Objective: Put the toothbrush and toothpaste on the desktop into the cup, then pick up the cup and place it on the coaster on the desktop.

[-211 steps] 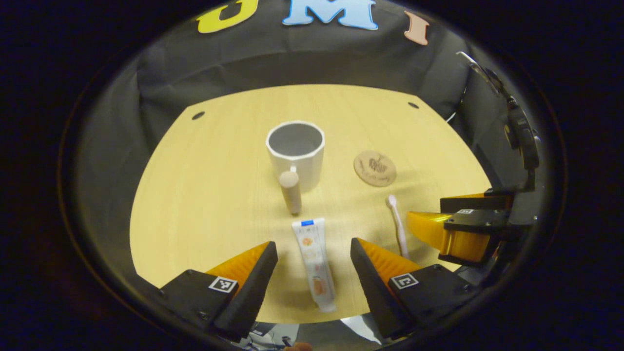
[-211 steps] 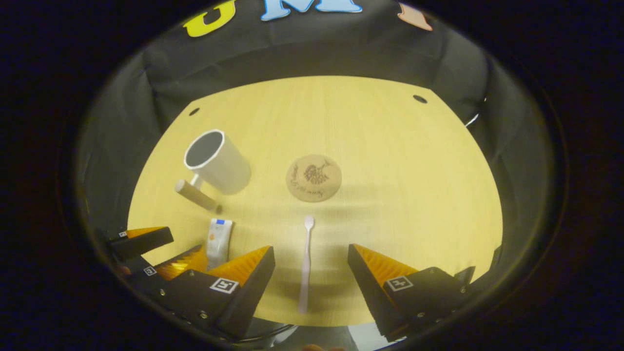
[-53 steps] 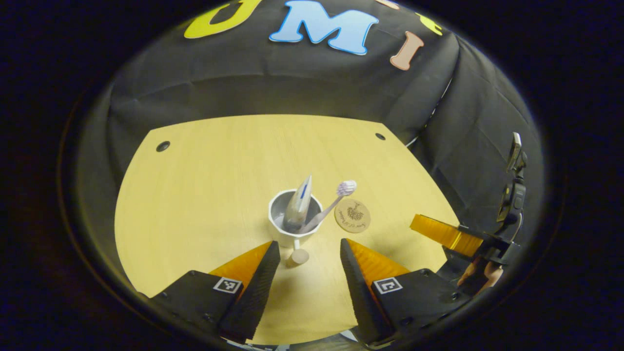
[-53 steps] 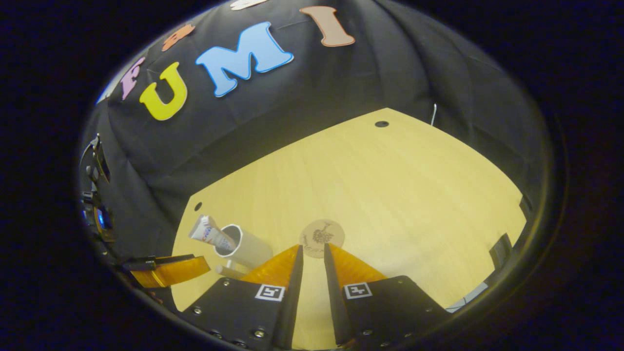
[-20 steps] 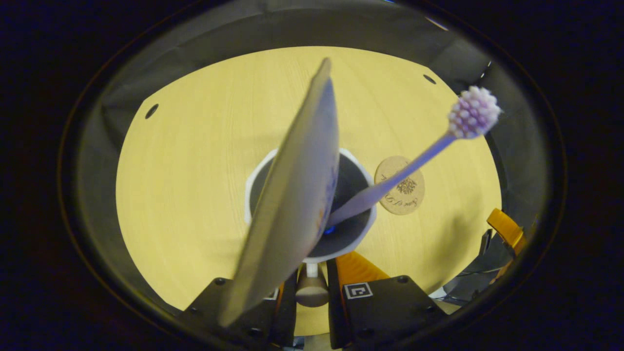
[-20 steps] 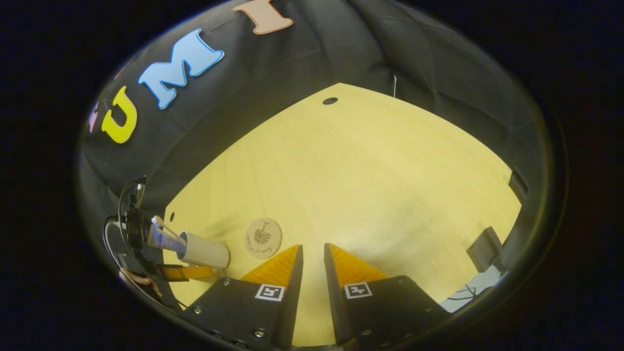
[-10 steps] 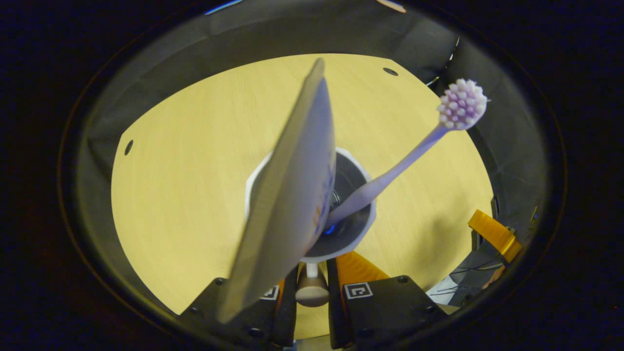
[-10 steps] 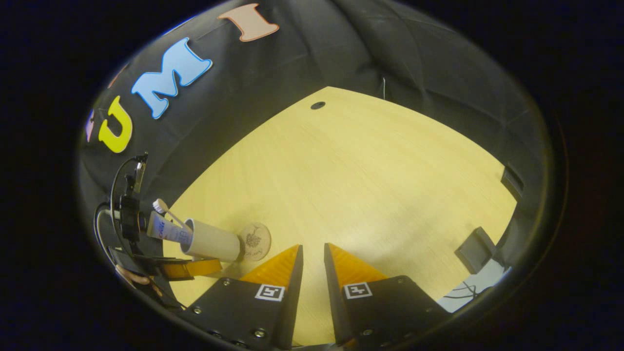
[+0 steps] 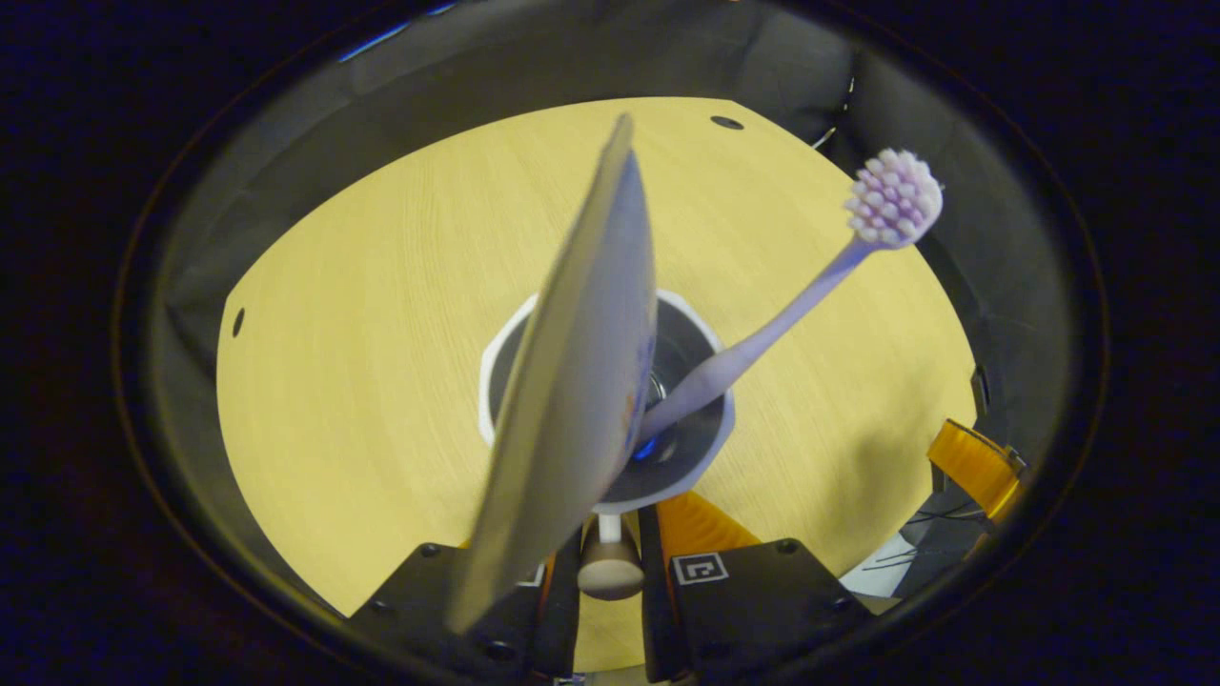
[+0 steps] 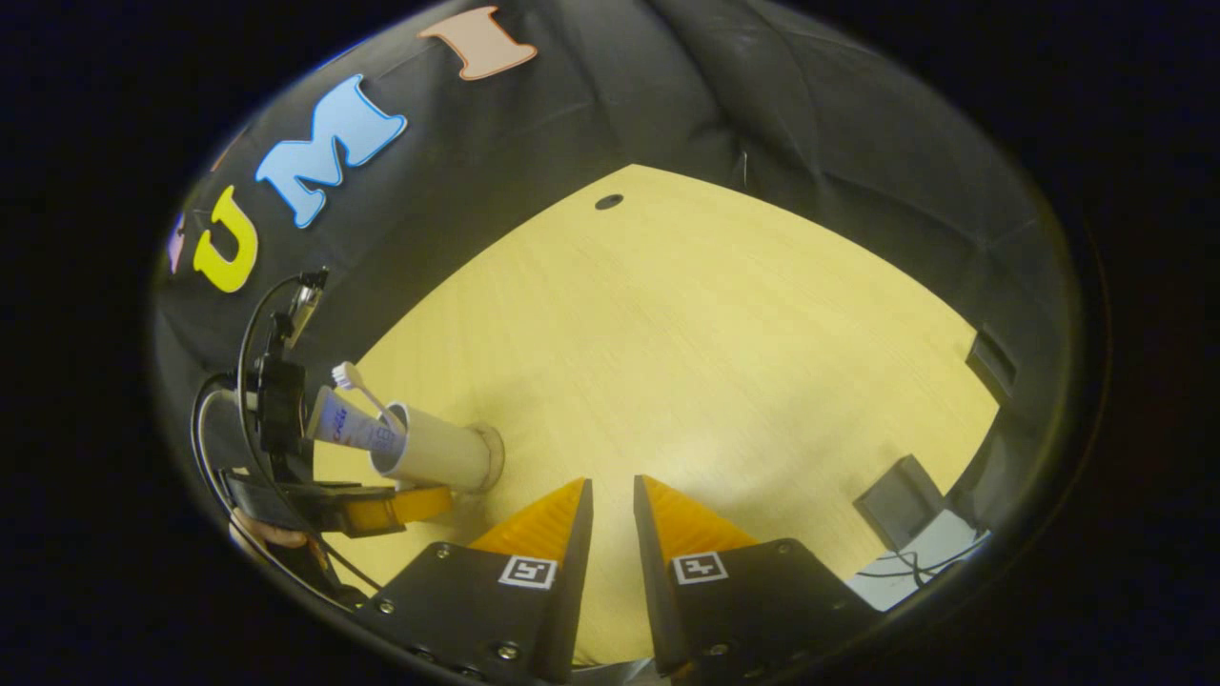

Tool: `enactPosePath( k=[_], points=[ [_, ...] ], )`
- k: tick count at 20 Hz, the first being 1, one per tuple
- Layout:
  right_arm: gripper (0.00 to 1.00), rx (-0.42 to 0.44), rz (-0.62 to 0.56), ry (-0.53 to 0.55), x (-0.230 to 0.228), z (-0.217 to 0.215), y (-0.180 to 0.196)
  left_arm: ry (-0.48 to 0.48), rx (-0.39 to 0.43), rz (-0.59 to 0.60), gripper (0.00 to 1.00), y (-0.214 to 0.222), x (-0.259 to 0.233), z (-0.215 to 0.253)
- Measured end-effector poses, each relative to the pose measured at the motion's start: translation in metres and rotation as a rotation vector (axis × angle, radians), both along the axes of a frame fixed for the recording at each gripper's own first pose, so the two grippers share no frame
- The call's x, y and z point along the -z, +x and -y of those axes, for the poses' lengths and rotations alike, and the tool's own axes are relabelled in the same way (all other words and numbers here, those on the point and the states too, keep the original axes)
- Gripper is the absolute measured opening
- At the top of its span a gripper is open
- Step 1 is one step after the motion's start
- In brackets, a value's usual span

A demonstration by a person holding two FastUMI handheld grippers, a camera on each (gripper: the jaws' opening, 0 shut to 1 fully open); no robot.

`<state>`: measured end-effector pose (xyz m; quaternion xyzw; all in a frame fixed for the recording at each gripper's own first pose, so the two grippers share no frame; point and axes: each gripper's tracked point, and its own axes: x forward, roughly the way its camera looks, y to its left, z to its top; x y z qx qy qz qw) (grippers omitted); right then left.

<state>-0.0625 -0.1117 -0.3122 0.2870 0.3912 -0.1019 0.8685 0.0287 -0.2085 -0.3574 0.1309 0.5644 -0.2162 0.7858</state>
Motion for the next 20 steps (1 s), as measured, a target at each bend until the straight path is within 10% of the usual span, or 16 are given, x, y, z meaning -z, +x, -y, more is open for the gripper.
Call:
enactPosePath(
  k=[10,15,20],
  points=[
    [0.30,-0.152,0.046,-0.085,-0.014,0.005,0.025,-0.058,-0.111,0.075,0.37,-0.014,-0.018,-0.008],
    [0.30,-0.272,0.211,-0.206,-0.070,-0.009,0.058,-0.217,-0.211,0.332,0.36,-0.021,-0.083,-0.015],
    [0.30,-0.368,0.550,-0.384,-0.201,-0.036,0.085,-0.446,-0.352,0.805,0.38,-0.006,-0.276,-0.039]
  ],
)
